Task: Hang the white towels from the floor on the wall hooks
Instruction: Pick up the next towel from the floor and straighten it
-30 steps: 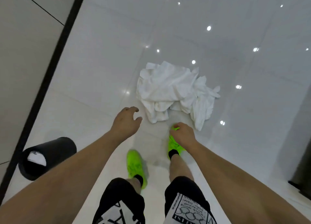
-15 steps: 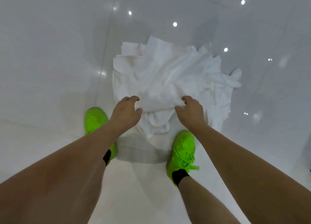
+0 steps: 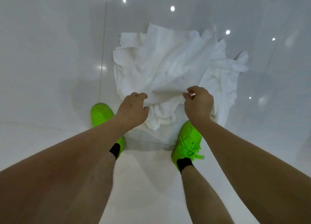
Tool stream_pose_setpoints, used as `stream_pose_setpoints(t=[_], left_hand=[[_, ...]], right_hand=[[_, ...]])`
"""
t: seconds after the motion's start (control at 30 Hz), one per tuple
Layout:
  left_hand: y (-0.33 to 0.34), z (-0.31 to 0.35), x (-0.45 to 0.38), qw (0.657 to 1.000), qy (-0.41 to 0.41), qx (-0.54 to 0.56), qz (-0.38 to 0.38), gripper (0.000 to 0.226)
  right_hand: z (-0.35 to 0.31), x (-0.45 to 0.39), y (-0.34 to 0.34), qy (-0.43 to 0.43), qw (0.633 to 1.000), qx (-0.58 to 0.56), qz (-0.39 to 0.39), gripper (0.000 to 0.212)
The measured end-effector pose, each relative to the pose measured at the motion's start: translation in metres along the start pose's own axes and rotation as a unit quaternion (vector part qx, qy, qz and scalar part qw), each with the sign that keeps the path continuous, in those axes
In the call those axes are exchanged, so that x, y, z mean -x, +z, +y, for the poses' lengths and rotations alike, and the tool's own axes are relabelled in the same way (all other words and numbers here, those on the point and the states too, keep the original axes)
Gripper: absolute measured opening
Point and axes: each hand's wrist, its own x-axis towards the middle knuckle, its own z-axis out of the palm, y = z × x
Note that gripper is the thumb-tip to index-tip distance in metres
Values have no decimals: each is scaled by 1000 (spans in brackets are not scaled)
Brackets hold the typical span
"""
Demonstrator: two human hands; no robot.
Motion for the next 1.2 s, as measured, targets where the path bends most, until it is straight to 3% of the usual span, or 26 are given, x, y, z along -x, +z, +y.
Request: stream_pose_setpoints(t=[0.2,0.37,0.53,0.67,0.9,1.03,1.1,1.2], left_hand=[[-80,97,92,999,38,-27,25,49],[-160,209,177,988,87,-40,117,51],[-221,323,272,972,149,-38,176,47],[-254,399,349,955,196,-38,221,47],[-277,491,479,899,295,-47,320,31],[-285,531,556,862,370,52,342,34],[-285,550,593,845,408,89,334,32],[-275,575,643,824,465,77,315,31]], right_hand=[[-59,38,-121,-74,995,-71,-13,3],[-116,79,-262,-154,982,-106,-34,18],[-162,128,-411,-127,965,-220,-73,15],[-181,177,-523,-121,927,-351,-61,8],[-160,301,-669,-163,834,-522,74,13],[-122,378,-723,-195,788,-571,124,20],[-101,412,-736,-210,791,-563,119,33],[-69,454,-737,-237,829,-486,140,49]])
